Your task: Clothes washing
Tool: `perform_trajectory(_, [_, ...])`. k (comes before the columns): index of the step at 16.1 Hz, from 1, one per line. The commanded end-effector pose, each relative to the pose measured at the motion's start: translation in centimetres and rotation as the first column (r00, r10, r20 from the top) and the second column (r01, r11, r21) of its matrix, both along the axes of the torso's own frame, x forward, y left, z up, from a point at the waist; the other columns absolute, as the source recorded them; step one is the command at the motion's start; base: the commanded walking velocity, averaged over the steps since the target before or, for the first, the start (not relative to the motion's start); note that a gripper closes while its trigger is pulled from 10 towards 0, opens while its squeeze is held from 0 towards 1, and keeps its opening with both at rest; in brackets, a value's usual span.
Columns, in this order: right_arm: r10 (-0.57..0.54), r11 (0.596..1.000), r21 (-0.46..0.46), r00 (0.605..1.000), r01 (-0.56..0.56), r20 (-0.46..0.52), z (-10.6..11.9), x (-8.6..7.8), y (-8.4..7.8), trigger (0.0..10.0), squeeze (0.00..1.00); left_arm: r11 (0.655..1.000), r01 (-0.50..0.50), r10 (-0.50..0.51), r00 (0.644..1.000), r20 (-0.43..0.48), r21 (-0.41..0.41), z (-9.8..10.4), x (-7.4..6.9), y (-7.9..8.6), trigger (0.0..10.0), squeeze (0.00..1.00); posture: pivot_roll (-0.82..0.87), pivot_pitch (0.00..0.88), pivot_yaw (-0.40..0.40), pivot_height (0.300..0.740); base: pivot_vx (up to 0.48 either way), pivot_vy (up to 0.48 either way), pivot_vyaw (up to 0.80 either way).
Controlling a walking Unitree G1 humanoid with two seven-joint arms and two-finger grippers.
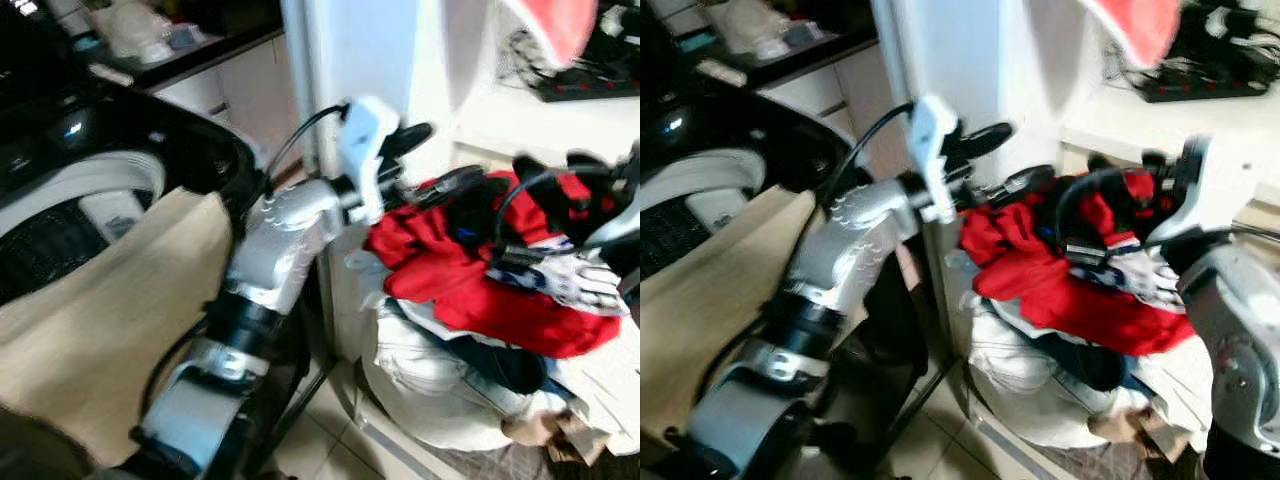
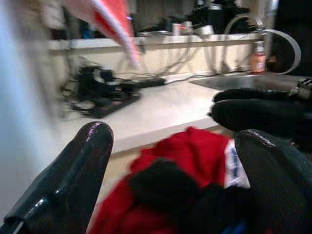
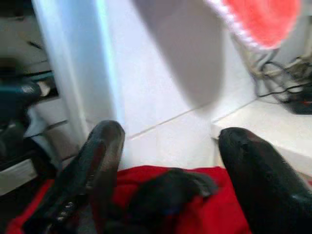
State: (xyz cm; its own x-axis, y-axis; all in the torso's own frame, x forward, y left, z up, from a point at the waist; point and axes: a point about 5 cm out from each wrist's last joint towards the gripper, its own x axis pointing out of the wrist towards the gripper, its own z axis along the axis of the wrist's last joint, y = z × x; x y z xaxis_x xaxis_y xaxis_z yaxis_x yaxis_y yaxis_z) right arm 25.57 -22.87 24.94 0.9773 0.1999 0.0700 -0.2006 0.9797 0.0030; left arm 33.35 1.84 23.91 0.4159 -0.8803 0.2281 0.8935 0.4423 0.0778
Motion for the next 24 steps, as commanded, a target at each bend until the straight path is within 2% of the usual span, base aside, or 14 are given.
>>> perform_trajectory(1, [0.065, 0.997, 0.042, 0.997, -0.063, -0.041, 0.1, 0.1, 0.9, 10.0, 1.0, 1.0, 0.028, -0.029, 0.998, 0.063, 0.013, 0.5, -0.8, 1.3, 10.0, 0.0, -0.21, 0.0, 0.086, 0.74, 0.0, 0.0, 0.0])
perform_trajectory(3, [0.183, 0.98, 0.096, 0.978, -0.174, -0.096, 0.3, 0.7, 2.4, 10.0, 1.0, 0.998, 0.048, -0.052, 0.996, 0.075, 0.044, 0.4, -2.0, 3.9, 10.0, 0.0, -0.2, 0.0, 0.078, 0.74, 0.0, 0.0, 0.0])
perform_trajectory(5, [0.198, 0.978, 0.099, 0.971, -0.186, -0.137, 0.0, 1.0, 2.7, 10.0, 1.0, 0.995, 0.065, -0.071, 0.995, 0.064, 0.082, 0.2, -2.5, 4.6, 10.0, 0.0, -0.2, 0.0, 0.07, 0.74, 0.0, 0.0, 0.0])
perform_trajectory(7, [0.167, 0.986, 0.043, 0.95, -0.162, -0.264, -0.4, 1.4, 2.9, 10.0, 1.0, 0.978, 0.121, -0.128, 0.991, 0.031, 0.172, -0.5, -4.2, 6.2, 10.0, 0.0, -0.19, 0.0, 0.061, 0.74, 0.0, 0.0, 0.0])
perform_trajectory(8, [0.116, 0.992, -0.003, 0.94, -0.123, -0.321, -0.5, 1.6, 2.8, 10.0, 0.85, 0.974, 0.116, -0.121, 0.993, 0.009, 0.194, -0.8, -4.8, 7.1, 10.0, 0.0, -0.19, 0.0, 0.059, 0.74, 0.0, 0.0, 0.0])
perform_trajectory(9, [0.064, 0.995, -0.052, 0.932, -0.088, -0.357, -0.5, 1.7, 2.7, 10.0, 0.0, 0.973, 0.102, -0.102, 0.995, -0.011, 0.205, -1.0, -5.2, 7.8, 10.0, 0.0, -0.19, 0.0, 0.059, 0.74, 0.0, 0.0, 0.0])
perform_trajectory(12, [-0.078, 0.976, -0.217, 0.888, -0.025, -0.453, -1.4, 2.1, 2.4, 10.0, 0.0, 0.973, 0.063, -0.055, 0.998, -0.042, 0.222, -1.5, -5.4, 8.8, 10.0, 0.0, -0.19, 0.0, 0.061, 0.74, 0.0, 0.0, 0.0])
perform_trajectory(13, [-0.04, 0.985, -0.164, 0.879, -0.044, -0.476, -1.8, 2.3, 2.8, 10.0, 0.0, 0.974, 0.072, -0.059, 0.996, -0.065, 0.213, -1.8, -5.7, 9.0, 10.0, 0.0, -0.19, 0.0, 0.061, 0.74, 0.0, 0.0, 0.0])
perform_trajectory(16, [-0.006, 0.991, -0.113, 0.846, -0.065, -0.534, -2.6, 2.5, 3.2, 10.0, 0.0, 0.973, 0.073, -0.054, 0.994, -0.093, 0.217, -2.1, -6.0, 9.0, 10.0, 0.0, -0.18, 0.0, 0.06, 0.74, 0.0, 0.0, 0.0])
perform_trajectory(17, [-0.011, 0.991, -0.115, 0.841, -0.061, -0.54, -2.7, 2.6, 3.2, 8.0, 0.0, 0.973, 0.072, -0.052, 0.994, -0.094, 0.218, -2.1, -6.0, 8.9, 10.0, 0.0, -0.18, 0.0, 0.06, 0.74, 0.0, 0.0, 0.0])
perform_trajectory(18, [-0.007, 0.993, -0.101, 0.835, -0.058, -0.55, -2.9, 2.6, 3.2, 2.4, 0.0, 0.975, 0.073, -0.053, 0.994, -0.098, 0.211, -2.1, -6.0, 8.8, 10.0, 0.0, -0.18, 0.0, 0.06, 0.74, 0.0, 0.0, 0.0])
perform_trajectory(19, [-0.004, 0.995, -0.087, 0.832, -0.054, -0.555, -3.0, 2.7, 3.2, 0.7, 0.0, 0.975, 0.075, -0.055, 0.993, -0.101, 0.209, -2.1, -6.0, 8.8, 10.0, 0.0, -0.17, 0.0, 0.061, 0.74, 0.0, 0.0, 0.0])
perform_trajectory(21, [0.001, 0.996, -0.075, 0.825, -0.052, -0.566, -3.2, 2.6, 3.2, 0.0, 0.0, 0.975, 0.084, -0.062, 0.992, -0.108, 0.208, -2.1, -6.1, 8.7, 10.0, 0.0, -0.18, 0.0, 0.065, 0.74, 0.0, 0.0, 0.0])
perform_trajectory(24, [-0.004, 0.997, -0.066, 0.811, -0.043, -0.585, -3.5, 2.6, 3.0, 0.0, 0.0, 0.976, 0.09, -0.067, 0.991, -0.118, 0.201, -2.0, -6.2, 8.6, 10.0, 0.0, -0.18, 0.0, 0.068, 0.74, 0.0, 0.0, 0.0])
